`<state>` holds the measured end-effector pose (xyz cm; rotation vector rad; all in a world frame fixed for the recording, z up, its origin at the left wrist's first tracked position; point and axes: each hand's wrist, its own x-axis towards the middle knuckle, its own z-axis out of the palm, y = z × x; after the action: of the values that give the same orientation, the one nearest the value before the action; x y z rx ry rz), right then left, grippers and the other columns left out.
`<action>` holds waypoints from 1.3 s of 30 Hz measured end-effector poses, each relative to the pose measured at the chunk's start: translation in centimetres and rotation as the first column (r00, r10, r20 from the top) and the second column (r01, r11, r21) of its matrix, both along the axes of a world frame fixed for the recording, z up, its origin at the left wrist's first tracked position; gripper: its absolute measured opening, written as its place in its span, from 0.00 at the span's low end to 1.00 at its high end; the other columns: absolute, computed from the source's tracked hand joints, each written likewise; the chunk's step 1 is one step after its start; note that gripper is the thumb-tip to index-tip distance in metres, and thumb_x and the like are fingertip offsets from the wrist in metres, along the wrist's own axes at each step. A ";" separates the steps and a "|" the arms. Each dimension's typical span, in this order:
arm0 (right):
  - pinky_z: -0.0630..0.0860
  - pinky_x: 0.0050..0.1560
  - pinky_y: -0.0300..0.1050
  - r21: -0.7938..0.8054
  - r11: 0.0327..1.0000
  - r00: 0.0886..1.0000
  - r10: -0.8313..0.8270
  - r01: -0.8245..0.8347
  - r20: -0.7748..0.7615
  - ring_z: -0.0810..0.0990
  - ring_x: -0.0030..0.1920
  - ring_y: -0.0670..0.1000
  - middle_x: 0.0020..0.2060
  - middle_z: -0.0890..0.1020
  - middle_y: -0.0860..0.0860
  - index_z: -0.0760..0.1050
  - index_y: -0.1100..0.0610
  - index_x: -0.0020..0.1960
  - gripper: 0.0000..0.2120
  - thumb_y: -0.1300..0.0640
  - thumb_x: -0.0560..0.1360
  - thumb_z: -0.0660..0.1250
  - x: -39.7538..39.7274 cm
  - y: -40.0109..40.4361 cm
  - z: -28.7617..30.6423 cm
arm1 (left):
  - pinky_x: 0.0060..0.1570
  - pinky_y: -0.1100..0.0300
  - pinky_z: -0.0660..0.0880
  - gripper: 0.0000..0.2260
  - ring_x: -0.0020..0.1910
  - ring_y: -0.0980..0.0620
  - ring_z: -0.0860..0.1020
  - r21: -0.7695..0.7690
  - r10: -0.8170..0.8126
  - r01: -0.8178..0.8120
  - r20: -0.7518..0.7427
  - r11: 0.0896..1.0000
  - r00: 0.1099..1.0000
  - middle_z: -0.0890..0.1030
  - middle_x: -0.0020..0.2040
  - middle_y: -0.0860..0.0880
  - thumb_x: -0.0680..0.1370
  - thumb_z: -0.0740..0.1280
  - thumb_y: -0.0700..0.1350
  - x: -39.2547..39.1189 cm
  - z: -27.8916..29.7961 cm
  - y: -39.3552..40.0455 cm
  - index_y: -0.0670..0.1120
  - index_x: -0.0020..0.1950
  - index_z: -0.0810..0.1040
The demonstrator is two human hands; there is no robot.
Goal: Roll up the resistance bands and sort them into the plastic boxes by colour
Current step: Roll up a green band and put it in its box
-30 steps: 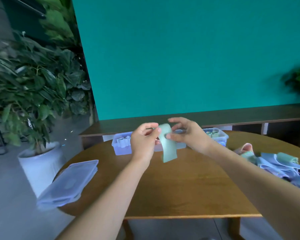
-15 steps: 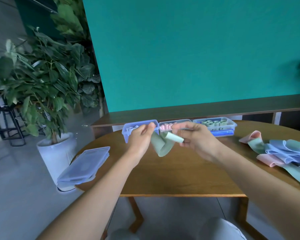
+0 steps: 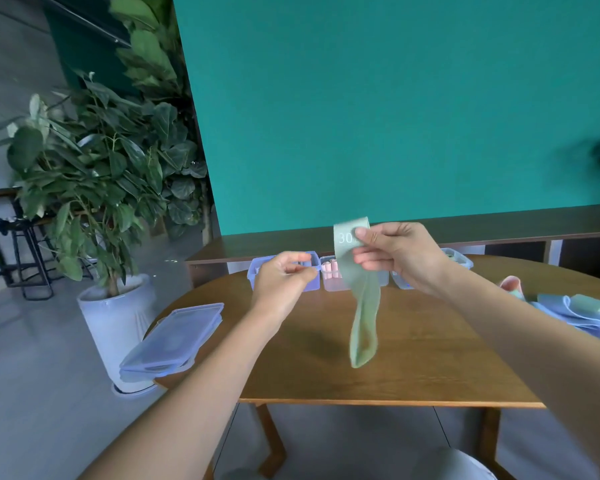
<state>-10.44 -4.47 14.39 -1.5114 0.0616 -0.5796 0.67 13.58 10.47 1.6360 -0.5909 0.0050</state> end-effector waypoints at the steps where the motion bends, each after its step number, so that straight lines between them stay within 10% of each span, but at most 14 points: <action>1: 0.80 0.31 0.39 -0.036 0.999 1.000 -0.015 0.014 -0.013 0.83 0.30 0.50 0.36 0.85 0.59 0.82 0.62 0.48 0.08 0.56 0.75 0.73 -0.2 0.1 0.2 | 0.49 0.64 0.74 0.10 0.44 0.57 0.81 -0.036 -0.008 0.008 0.022 0.999 1.000 0.85 0.44 0.53 0.75 0.75 0.43 -0.3 0.4 0.0 0.53 0.54 0.83; 9: 0.62 0.22 0.38 -0.244 0.970 1.000 0.011 -0.017 -0.028 0.64 0.20 0.49 0.27 0.74 0.54 0.83 0.65 0.49 0.15 0.51 0.77 0.72 -1.9 0.7 1.8 | 0.62 0.46 0.77 0.27 0.54 0.45 0.84 -0.147 -0.279 0.275 -0.009 0.950 0.960 0.86 0.51 0.43 0.76 0.72 0.60 -3.0 4.4 -1.4 0.35 0.56 0.81; 13: 0.58 0.26 0.39 -0.313 0.949 0.999 0.031 -0.039 -0.031 0.59 0.24 0.49 0.25 0.67 0.50 0.84 0.58 0.43 0.10 0.52 0.77 0.73 -2.5 0.8 2.3 | 0.58 0.44 0.79 0.09 0.49 0.41 0.85 -0.226 -0.200 0.193 -0.009 0.955 0.980 0.86 0.47 0.42 0.77 0.74 0.46 -3.8 5.2 -1.8 0.41 0.50 0.85; 17: 0.66 0.33 0.37 -0.386 0.922 0.999 0.030 -0.033 -0.014 0.75 0.33 0.46 0.39 0.86 0.52 0.86 0.57 0.51 0.12 0.49 0.73 0.75 -2.1 1.5 1.3 | 0.51 0.42 0.80 0.05 0.42 0.41 0.81 -0.253 -0.204 0.197 -0.004 0.947 0.979 0.84 0.49 0.36 0.76 0.74 0.42 -4.0 5.4 -1.4 0.40 0.48 0.85; 22: 0.78 0.63 0.49 -0.322 0.913 0.965 0.209 -0.252 -0.160 0.84 0.58 0.52 0.54 0.87 0.52 0.85 0.57 0.58 0.12 0.57 0.75 0.74 -0.4 1.8 -1.9 | 0.51 0.40 0.81 0.05 0.44 0.39 0.83 -0.280 -0.146 0.146 0.021 0.949 0.989 0.85 0.48 0.38 0.76 0.75 0.41 -2.8 5.7 -1.2 0.41 0.48 0.85; 30: 0.82 0.57 0.54 -0.142 0.925 0.899 0.292 -0.352 -0.327 0.86 0.55 0.54 0.54 0.87 0.53 0.83 0.59 0.54 0.09 0.56 0.77 0.72 2.6 1.9 -9.3 | 0.58 0.43 0.80 0.04 0.50 0.44 0.85 -0.270 0.071 -0.084 -0.057 0.959 0.996 0.87 0.47 0.48 0.72 0.78 0.45 7.2 3.2 -2.4 0.49 0.44 0.85; 39: 0.85 0.47 0.51 -0.040 0.960 0.864 0.230 -0.276 -0.447 0.86 0.51 0.58 0.51 0.86 0.60 0.80 0.65 0.55 0.11 0.63 0.74 0.75 6.4 0.2 -17.8 | 0.43 0.56 0.83 0.04 0.46 0.48 0.85 -0.026 0.133 -0.137 -0.110 0.990 0.985 0.85 0.48 0.47 0.76 0.74 0.38 16.2 -7.1 -6.3 0.41 0.50 0.83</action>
<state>-4.02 -4.26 -3.37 -1.6954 0.1800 -0.0198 16.83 7.30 3.32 1.6303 -0.3943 0.0255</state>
